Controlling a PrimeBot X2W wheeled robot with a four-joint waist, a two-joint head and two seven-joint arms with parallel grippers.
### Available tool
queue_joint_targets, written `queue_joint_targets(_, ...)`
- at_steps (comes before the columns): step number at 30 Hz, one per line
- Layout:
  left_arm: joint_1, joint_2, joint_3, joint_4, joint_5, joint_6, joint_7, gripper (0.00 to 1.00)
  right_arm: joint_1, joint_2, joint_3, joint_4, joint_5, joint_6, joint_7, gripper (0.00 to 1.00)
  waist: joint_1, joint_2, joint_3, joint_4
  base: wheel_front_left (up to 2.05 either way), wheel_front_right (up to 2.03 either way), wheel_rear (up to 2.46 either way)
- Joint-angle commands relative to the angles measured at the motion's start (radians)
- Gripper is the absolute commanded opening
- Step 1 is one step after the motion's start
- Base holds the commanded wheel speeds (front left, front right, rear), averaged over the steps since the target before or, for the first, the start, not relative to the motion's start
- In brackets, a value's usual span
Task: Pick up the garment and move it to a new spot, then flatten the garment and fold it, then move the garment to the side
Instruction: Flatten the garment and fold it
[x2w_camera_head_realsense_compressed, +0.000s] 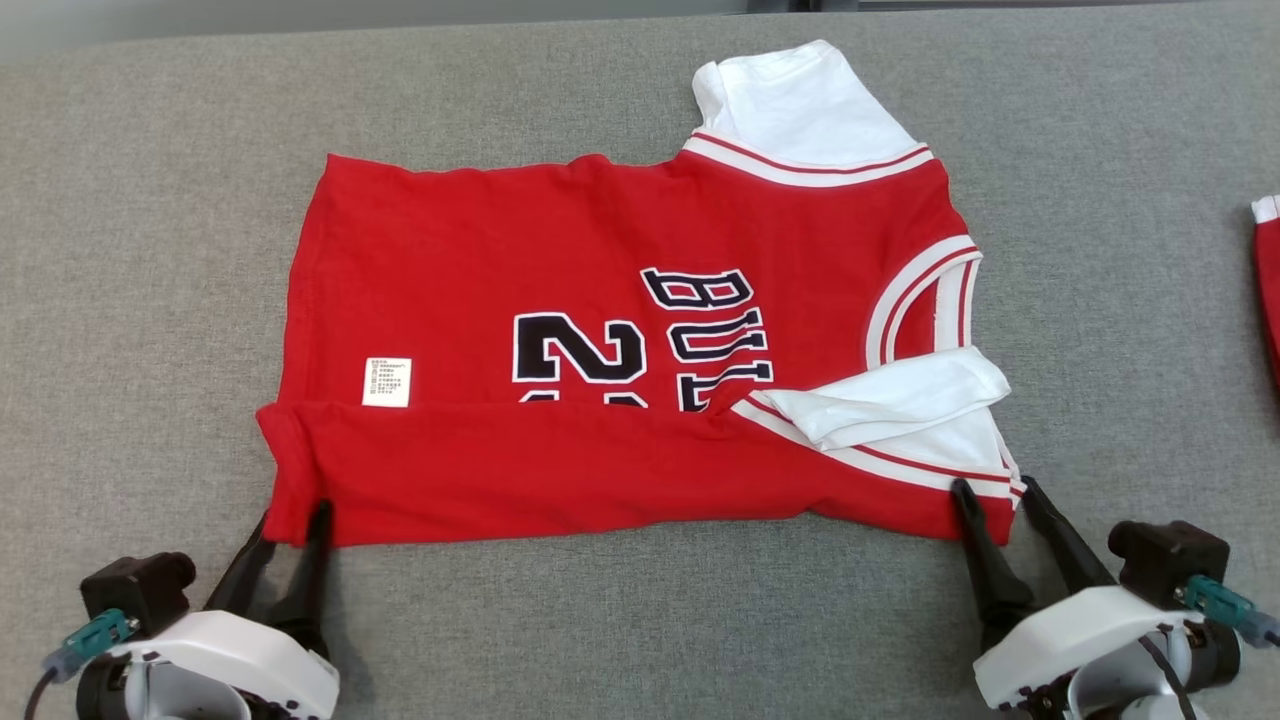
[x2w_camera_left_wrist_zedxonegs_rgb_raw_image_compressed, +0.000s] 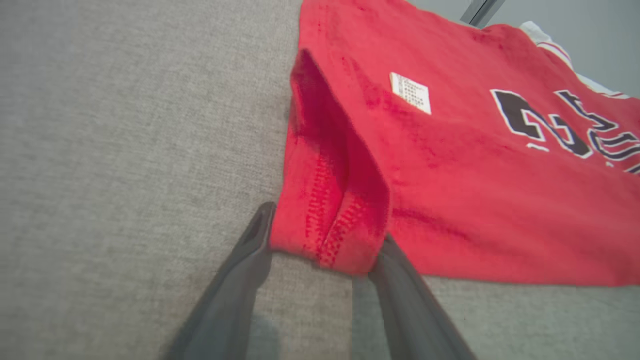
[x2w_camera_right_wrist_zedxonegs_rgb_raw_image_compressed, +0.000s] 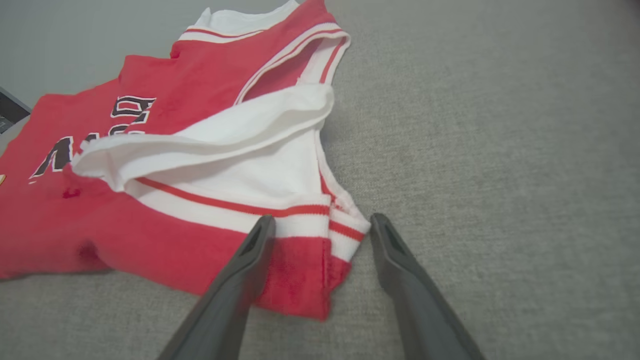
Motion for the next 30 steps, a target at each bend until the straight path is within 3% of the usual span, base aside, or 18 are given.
queue_joint_targets(1,0.006,-0.001,-0.021,0.048,-0.005,-0.007,0.049,0.0,-0.013,-0.003,0.009,0.019,0.01,0.0,0.014,0.2,0.0,-0.0001,0.001,-0.001,0.0,0.0,0.0)
queue_joint_targets(2,0.007,-0.002,-0.023,0.049,-0.013,-0.015,0.056,0.0,-0.018,-0.006,0.01,0.022,0.018,0.0,0.016,0.0,0.0,-0.0001,0.001,-0.001,0.0,0.0,0.0)
queue_joint_targets(8,0.015,0.033,-0.018,0.026,-0.016,-0.022,0.073,0.0,-0.025,-0.026,0.001,-0.008,0.045,0.0,0.033,0.0,0.0,-0.0001,0.0,0.01,0.0,0.0,0.0)
queue_joint_targets(14,0.069,0.08,-0.008,-0.1,-0.037,-0.012,0.131,0.0,0.067,-0.029,-0.028,-0.139,0.054,0.0,0.113,0.0,0.0,-0.0001,-0.009,0.028,0.0,0.0,0.0)
queue_joint_targets(24,0.169,0.116,0.0,-0.236,-0.07,0.03,0.211,0.0,0.233,0.002,-0.086,-0.297,0.055,0.0,0.214,0.03,0.0,-0.0001,-0.018,0.026,0.0,0.0,0.0)
queue_joint_targets(25,0.171,0.112,-0.006,-0.243,-0.075,0.024,0.215,0.28,0.232,0.004,-0.075,-0.3,0.058,0.0,0.218,0.37,0.0,-0.0001,-0.019,0.025,0.0,0.0,0.0)
queue_joint_targets(26,0.168,0.107,-0.004,-0.25,-0.077,0.026,0.21,0.87,0.225,0.004,-0.072,-0.303,0.06,0.0,0.215,0.95,0.0,-0.0001,-0.02,0.024,0.0,0.0,0.0)
queue_joint_targets(27,0.165,0.106,-0.005,-0.254,-0.077,0.029,0.209,1.0,0.219,0.004,-0.073,-0.302,0.06,0.0,0.214,1.0,0.0,-0.0001,-0.02,0.024,0.0,0.0,0.0)
queue_joint_targets(30,0.157,0.098,0.007,-0.266,-0.081,0.041,0.194,1.0,0.199,0.007,-0.087,-0.305,0.046,0.0,0.195,1.0,0.0,-0.0001,-0.022,0.025,0.0,0.0,0.0)
